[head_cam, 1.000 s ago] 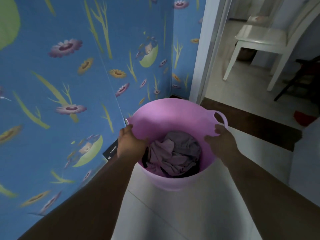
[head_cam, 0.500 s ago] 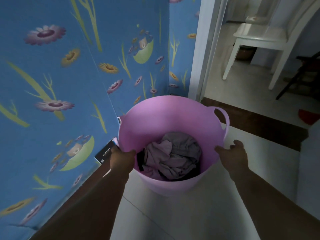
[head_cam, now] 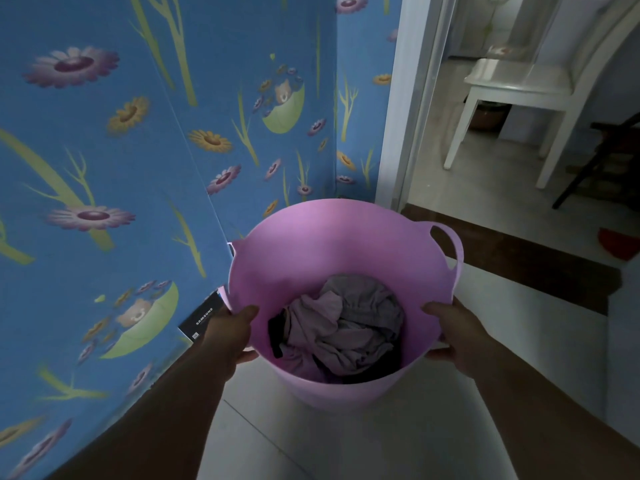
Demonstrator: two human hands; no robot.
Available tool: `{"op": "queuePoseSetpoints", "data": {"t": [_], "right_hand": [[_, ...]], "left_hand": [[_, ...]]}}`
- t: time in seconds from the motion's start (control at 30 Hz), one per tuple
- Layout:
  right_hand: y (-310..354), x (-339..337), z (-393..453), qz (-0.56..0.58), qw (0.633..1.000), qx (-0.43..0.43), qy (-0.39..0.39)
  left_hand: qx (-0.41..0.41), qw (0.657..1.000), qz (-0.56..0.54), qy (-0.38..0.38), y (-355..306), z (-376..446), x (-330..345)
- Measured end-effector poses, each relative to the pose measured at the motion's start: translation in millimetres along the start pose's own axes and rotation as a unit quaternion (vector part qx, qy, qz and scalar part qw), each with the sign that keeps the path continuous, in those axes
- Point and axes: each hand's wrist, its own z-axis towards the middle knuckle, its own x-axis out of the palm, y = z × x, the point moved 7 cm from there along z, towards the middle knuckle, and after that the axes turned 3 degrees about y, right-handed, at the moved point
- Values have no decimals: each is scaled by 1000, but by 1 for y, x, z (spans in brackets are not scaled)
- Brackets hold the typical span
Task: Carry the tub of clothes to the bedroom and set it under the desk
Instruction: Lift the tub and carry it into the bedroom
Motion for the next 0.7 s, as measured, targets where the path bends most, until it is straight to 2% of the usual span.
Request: {"op": "queuePoseSetpoints", "data": {"t": [0.23, 0.7], "right_hand": [[-2, -6, 1, 36, 998, 12, 43], [-13, -6, 2, 72, 992, 23, 101]], "left_hand": [[-1, 998, -12, 68, 7, 6, -3], [-12, 992, -41, 120, 14, 14, -9]]}}
